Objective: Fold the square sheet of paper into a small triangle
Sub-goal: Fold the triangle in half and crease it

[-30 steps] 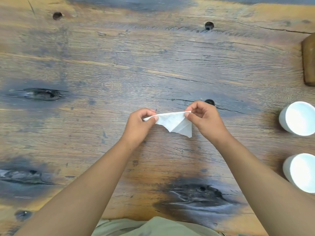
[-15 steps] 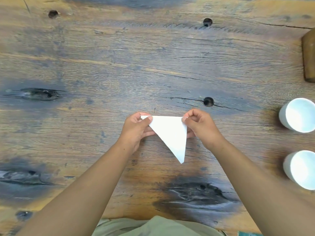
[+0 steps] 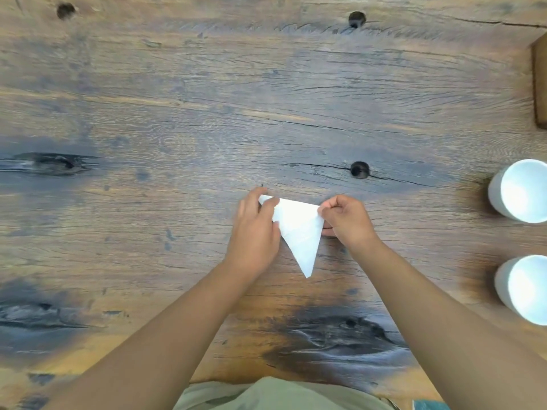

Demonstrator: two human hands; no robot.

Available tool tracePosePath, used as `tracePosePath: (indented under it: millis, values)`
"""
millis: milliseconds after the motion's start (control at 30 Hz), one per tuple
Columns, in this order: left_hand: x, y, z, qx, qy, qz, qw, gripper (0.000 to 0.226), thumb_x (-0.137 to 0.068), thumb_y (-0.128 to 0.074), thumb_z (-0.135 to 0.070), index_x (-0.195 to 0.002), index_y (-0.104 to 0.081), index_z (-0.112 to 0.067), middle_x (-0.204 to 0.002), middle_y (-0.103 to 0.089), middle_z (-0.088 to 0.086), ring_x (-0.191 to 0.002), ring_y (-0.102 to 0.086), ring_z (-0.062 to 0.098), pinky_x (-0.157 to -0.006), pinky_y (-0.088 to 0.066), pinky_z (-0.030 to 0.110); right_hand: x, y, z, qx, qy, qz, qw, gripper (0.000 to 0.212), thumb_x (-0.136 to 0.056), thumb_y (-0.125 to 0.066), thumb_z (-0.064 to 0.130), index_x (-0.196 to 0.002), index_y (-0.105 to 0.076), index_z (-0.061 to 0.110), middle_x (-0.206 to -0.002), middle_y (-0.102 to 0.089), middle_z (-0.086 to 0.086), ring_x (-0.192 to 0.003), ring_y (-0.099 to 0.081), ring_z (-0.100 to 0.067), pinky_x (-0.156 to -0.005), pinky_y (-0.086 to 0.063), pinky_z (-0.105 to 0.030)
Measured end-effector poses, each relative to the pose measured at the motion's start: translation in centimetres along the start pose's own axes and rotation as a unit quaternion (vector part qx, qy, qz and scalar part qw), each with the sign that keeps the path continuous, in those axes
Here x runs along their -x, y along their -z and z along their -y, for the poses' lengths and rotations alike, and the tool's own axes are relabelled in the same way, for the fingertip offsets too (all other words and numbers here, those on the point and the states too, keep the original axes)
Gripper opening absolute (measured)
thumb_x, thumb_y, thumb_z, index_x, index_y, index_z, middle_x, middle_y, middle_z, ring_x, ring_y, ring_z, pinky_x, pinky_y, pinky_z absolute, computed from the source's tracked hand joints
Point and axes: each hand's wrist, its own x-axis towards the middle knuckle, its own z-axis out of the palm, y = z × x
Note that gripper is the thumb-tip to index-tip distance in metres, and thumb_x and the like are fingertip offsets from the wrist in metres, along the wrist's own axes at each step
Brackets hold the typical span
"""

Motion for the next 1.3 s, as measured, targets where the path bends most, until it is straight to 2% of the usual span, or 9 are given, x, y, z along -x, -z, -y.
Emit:
tracePosePath:
  millis: [167,333,500,600,667,800,933,1067,1300]
  values:
    - [2.5,-2.7,-0.5,-0.179,-0.095,0.157,0.967,0.062,-0.102,-0.04,-0.034,-0.156,-0.015,-0.015,-0.165,0.001,0.008,-0.151,0.003,0.027,-0.12,-0.009,0.056,-0.5,0.0,0.0,0.013,-0.009,-0.004,1.0,0.013,-0.091,-0.06,0.004,-0.08,-0.061,0.011,-0.076,-0.068,-0.008,-0.065,-0.067,-0.019,-0.06,-0.059,-0.034]
    - [3.6,-4.2,-0.2,-0.228,-0.086,0.191,0.951,0.066,-0.104,-0.029,-0.041,-0.156,0.004,-0.02,-0.163,0.02,0.004,-0.149,0.02,0.024,-0.118,-0.003,0.063,-0.7,0.0,-0.1,0.015,-0.012,0.002,1.0,0.018,-0.09,-0.06,0.002,-0.075,-0.061,0.013,-0.075,-0.069,-0.007,-0.066,-0.067,-0.017,-0.056,-0.058,-0.031]
    - [2.8,-3.6,-1.4,-0.182,-0.084,0.145,0.969,0.056,-0.102,-0.036,-0.031,-0.154,-0.02,-0.015,-0.164,-0.008,0.007,-0.15,-0.005,0.026,-0.119,-0.011,0.059,-0.1,0.8,0.4,0.023,0.007,0.001,1.0,0.017,-0.089,-0.059,0.003,-0.076,-0.061,0.014,-0.081,-0.07,-0.016,-0.079,-0.069,-0.031,-0.069,-0.062,-0.045]
    - [1.9,-2.7,-2.7,-0.02,-0.07,0.067,0.995,0.044,-0.099,-0.047,-0.019,-0.142,-0.044,-0.008,-0.152,-0.039,0.008,-0.139,-0.033,0.024,-0.116,-0.028,0.044,0.7,1.6,1.4,0.045,0.039,-0.016,0.998,0.014,-0.088,-0.06,0.007,-0.077,-0.062,0.017,-0.084,-0.069,-0.02,-0.088,-0.067,-0.044,-0.082,-0.056,-0.058]
    - [1.1,-2.1,-3.9,0.141,0.036,0.06,0.987,0.04,-0.1,-0.048,-0.02,-0.138,-0.049,-0.011,-0.142,-0.05,0.002,-0.13,-0.044,0.014,-0.111,-0.036,0.036,1.2,2.0,2.4,0.06,0.075,-0.035,0.995,0.015,-0.087,-0.063,0.013,-0.075,-0.061,0.022,-0.079,-0.069,-0.012,-0.086,-0.068,-0.038,-0.08,-0.057,-0.053]
    - [-0.8,-0.9,-6.5,0.498,0.264,0.083,0.821,0.038,-0.103,-0.042,-0.04,-0.135,-0.052,-0.022,-0.123,-0.063,-0.009,-0.116,-0.06,0.008,-0.099,-0.049,0.037,3.4,1.7,3.8,0.114,0.188,-0.059,0.974,0.01,-0.086,-0.065,0.02,-0.079,-0.061,0.026,-0.078,-0.07,0.01,-0.074,-0.065,-0.004,-0.07,-0.05,-0.027]
    - [-2.3,-0.2,-6.6,0.697,0.31,0.069,0.643,0.044,-0.102,-0.042,-0.044,-0.125,-0.059,-0.011,-0.116,-0.071,0.008,-0.102,-0.069,0.02,-0.086,-0.056,0.035,5.8,0.3,3.7,0.232,0.268,-0.039,0.934,0.006,-0.088,-0.062,0.022,-0.091,-0.061,0.027,-0.096,-0.069,0.013,-0.09,-0.063,-0.006,-0.075,-0.05,-0.028]
    - [-2.8,-0.3,-5.7,0.651,0.329,0.05,0.682,0.013,-0.099,-0.054,-0.017,-0.092,-0.064,-0.012,-0.08,-0.07,0.004,-0.074,-0.064,0.018,-0.072,-0.051,0.032,6.6,-1.4,2.6,0.3,0.305,-0.005,0.904,0.014,-0.087,-0.062,0.017,-0.101,-0.061,0.02,-0.106,-0.064,0.007,-0.099,-0.058,-0.012,-0.081,-0.046,-0.029]
    - [-2.3,-0.9,-3.1,0.538,0.388,0.084,0.743,0.018,-0.095,-0.049,0.006,-0.099,-0.066,-0.001,-0.105,-0.071,0.02,-0.083,-0.067,0.027,-0.074,-0.056,0.038,6.6,-1.6,1.0,0.37,0.248,0.073,0.892,0.025,-0.092,-0.055,0.025,-0.115,-0.066,0.023,-0.116,-0.069,0.008,-0.104,-0.062,-0.016,-0.086,-0.05,-0.035]
